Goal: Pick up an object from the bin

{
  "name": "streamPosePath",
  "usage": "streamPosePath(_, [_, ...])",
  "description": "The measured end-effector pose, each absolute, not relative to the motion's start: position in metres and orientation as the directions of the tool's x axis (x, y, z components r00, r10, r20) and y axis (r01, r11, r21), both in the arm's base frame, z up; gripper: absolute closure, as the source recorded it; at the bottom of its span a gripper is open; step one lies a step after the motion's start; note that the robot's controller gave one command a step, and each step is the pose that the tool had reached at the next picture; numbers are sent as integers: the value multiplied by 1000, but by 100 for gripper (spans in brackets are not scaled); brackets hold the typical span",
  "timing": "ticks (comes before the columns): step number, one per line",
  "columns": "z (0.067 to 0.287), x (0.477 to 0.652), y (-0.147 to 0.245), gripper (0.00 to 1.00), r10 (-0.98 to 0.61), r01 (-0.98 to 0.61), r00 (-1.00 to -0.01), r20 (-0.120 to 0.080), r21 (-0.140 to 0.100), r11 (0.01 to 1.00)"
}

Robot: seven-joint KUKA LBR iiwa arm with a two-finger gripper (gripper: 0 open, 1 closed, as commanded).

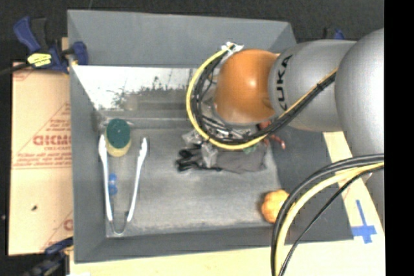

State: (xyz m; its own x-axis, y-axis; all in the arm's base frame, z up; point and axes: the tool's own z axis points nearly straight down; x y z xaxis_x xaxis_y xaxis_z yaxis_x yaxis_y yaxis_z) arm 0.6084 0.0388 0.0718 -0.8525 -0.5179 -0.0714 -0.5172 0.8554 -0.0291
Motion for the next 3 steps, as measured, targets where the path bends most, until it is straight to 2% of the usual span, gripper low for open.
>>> streamPosePath(1, [72,608,39,100,-517,-517,-853,-71,-29,856])
streamPosePath(2, [94,606,38,100,-520,-519,-852,-67,-28,854])
streamPosePath(3, [163,620,13,100,-613,-612,-788,-67,-38,790])
